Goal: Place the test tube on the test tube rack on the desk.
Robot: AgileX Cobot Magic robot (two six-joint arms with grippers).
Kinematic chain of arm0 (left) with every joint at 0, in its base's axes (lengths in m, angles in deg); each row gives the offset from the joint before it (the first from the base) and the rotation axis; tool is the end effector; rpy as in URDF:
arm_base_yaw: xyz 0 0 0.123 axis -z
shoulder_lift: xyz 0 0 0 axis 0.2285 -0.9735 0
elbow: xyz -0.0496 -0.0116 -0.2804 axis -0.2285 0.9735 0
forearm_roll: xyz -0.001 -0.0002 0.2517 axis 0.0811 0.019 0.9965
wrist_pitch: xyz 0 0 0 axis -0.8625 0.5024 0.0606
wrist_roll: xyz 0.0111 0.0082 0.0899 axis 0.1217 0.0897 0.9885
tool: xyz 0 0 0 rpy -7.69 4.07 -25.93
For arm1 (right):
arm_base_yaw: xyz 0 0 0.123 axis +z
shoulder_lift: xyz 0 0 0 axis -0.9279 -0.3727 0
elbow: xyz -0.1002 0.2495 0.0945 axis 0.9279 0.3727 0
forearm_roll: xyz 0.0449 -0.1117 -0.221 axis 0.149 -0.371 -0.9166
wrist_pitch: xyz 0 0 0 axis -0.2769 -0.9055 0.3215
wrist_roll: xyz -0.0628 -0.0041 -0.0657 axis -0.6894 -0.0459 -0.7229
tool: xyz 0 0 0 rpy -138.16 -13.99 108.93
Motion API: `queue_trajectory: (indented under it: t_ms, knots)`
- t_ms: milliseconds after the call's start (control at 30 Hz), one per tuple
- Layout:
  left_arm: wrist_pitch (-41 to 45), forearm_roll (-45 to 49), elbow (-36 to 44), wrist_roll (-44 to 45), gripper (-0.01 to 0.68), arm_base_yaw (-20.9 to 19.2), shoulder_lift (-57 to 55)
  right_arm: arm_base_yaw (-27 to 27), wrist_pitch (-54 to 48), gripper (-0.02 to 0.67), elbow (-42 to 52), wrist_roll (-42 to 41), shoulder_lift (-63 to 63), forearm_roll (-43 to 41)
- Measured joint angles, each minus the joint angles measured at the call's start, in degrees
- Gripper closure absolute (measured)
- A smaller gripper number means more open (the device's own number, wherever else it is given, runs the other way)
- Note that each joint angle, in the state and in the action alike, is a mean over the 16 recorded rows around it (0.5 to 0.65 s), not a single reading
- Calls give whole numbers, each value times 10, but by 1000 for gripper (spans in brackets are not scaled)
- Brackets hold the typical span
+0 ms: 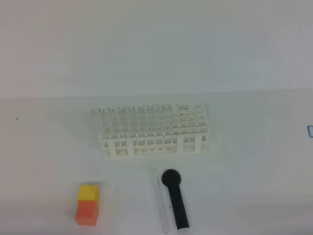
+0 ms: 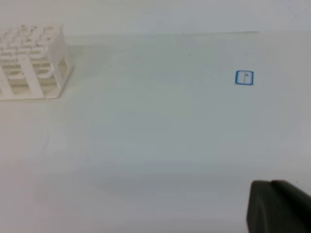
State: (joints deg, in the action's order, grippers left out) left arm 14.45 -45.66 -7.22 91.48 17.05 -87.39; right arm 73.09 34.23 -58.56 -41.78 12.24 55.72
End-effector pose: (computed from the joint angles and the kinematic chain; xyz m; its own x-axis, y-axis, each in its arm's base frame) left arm 0.0535 -0.0030 0.1829 -0.2341 0.1336 -0.9630 0.0896 0.9893 0.1155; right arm 0.0525 0.0059 0.1739 -0.2805 0.0115 -0.9598 -0.0894 0.9953 0.0381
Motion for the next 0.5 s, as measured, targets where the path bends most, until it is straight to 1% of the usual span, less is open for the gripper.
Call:
queue_trajectory:
  t_ms: [500]
  knots:
    - [0,0,0,0,674,0,0,0,0,650,0,0,0,0]
